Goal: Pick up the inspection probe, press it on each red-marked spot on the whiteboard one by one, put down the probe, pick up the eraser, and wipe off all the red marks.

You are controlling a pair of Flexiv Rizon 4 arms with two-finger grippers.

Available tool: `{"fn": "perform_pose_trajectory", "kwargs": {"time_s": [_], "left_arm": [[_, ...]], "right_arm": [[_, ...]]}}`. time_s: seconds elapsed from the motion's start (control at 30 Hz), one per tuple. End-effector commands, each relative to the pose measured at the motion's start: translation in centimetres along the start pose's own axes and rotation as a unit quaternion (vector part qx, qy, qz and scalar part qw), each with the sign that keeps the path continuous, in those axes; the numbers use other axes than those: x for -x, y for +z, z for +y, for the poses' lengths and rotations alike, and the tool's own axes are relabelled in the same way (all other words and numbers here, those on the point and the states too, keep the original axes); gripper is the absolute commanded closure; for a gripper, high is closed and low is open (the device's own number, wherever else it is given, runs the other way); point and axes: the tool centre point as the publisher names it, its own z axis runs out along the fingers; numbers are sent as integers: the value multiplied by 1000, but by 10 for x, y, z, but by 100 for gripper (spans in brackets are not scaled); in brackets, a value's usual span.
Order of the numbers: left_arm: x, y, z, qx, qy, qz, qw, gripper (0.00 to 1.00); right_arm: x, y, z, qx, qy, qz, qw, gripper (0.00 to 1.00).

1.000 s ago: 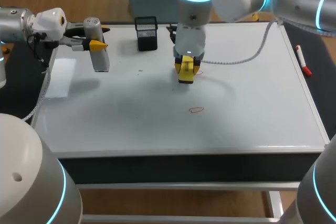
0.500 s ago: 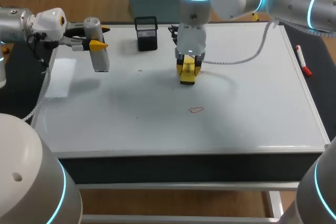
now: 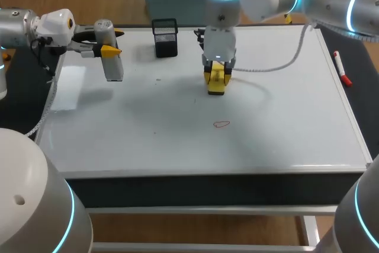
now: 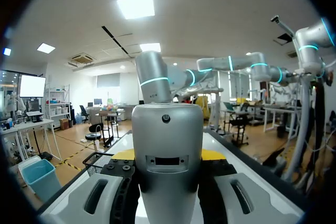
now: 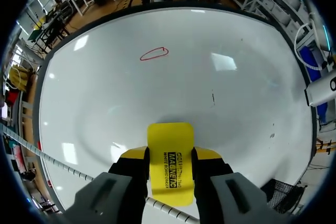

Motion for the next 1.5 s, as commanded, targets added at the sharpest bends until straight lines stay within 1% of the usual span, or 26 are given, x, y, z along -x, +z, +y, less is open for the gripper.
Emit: {"fn": "perform_pose_trajectory", "kwargs": {"time_s": [0.03, 0.3, 0.5, 0.7, 0.9, 1.0, 1.23, 1.5], "left_arm": [[-2, 1, -2, 1, 1, -2, 1000, 100], [-2, 1, -2, 1, 1, -2, 1000, 100], [-2, 1, -2, 1, 1, -2, 1000, 100], [-2, 1, -2, 1, 1, -2, 1000, 100], [-2, 1, -2, 1, 1, -2, 1000, 100], [-2, 1, -2, 1, 1, -2, 1000, 100], [-2, 1, -2, 1, 1, -2, 1000, 100], [-2, 1, -2, 1, 1, -2, 1000, 100]], "right_arm": [[-13, -3, -5, -4, 8, 0, 1000, 100], [-40, -3, -12, -8, 37, 1, 999, 100], [-56, -5, -14, -10, 55, -3, 998, 100], [-67, -9, -15, -16, 66, -2, 998, 100], [-74, -23, -8, -44, 66, -1, 997, 100], [-81, -31, -6, -58, 68, 3, 996, 100], [-96, -45, -8, -69, 77, -2, 995, 100], [-108, -47, -12, -70, 88, -5, 994, 100]]}}
